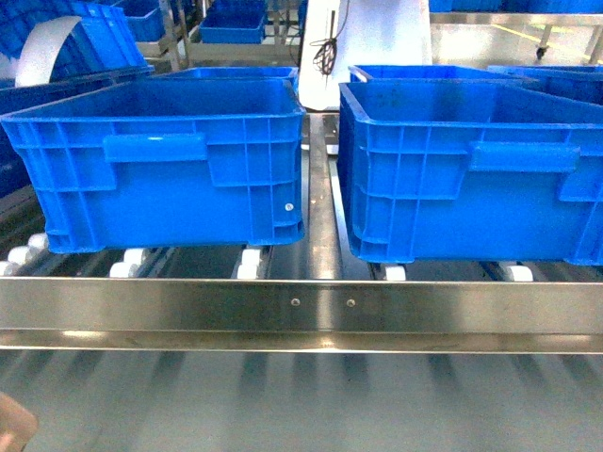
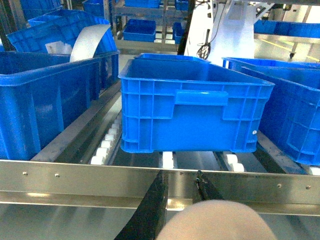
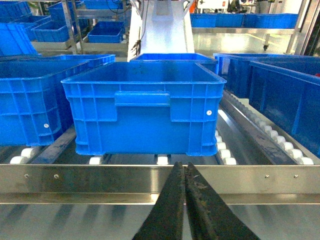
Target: Place part in tray to right shelf
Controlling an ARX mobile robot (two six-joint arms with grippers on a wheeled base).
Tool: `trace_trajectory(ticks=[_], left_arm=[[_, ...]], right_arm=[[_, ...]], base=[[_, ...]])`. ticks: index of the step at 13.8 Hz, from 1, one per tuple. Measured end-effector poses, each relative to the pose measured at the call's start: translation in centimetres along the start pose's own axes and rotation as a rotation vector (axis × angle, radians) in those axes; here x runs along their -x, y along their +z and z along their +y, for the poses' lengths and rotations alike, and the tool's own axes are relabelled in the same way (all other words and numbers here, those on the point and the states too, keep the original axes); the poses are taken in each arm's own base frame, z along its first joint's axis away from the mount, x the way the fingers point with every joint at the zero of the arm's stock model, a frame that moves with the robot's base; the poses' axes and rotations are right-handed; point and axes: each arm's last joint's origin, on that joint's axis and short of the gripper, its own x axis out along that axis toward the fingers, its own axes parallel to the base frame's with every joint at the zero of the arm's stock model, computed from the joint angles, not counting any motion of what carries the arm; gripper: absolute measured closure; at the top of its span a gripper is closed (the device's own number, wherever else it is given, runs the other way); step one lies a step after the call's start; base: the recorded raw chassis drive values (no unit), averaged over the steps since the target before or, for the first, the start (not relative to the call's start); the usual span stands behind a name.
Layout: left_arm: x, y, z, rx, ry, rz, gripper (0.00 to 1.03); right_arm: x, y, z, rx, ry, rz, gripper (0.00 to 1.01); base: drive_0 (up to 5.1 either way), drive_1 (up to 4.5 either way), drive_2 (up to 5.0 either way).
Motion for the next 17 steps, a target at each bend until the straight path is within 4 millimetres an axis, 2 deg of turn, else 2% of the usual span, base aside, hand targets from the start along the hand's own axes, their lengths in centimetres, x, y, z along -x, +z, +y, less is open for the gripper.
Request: trace_trajectory(ticks=[1,2,7,8,11,12,17], left_arm=[[0.00,0.01,0.00,0.000,0.000,-0.001,0.91],[0.00,0.02,0.00,0.000,0.000,-0.002,0.91],[0.00,0.02,0.00,0.000,0.000,-0.002,0.91],[0.00,0.01,0.00,0.000,0.000,-0.002,0.91],[0.00,0.01,0.00,0.000,0.000,-0.002,0.91],[0.00,0.01,0.00,0.000,0.000,-0.002,0.91],[0.00,0.01,0.00,0.000,0.000,-0.002,0.91]], right_arm=[[0.00,0.01,0.00,0.000,0.000,0.000,0.83],[0.00,0.00,0.00,0.000,0.000,0.000,0.74],[0.00,0.01,0.00,0.000,0.000,0.000,0.55],[0.00,0.01,0.00,0.000,0.000,0.000,0.46],[0.00,0.01,0.00,0.000,0.000,0.000,0.06],[0.00,0.00,0.00,0.000,0.000,0.000,0.02],[0.00,0.00,0.00,0.000,0.000,0.000,0.03]], base=[[0.0,0.00,0.0],[0.0,0.00,0.0],[0.0,0.00,0.0],[0.0,0.00,0.0],[0.0,0.00,0.0],[0.0,0.00,0.0],[0.0,0.00,0.0]])
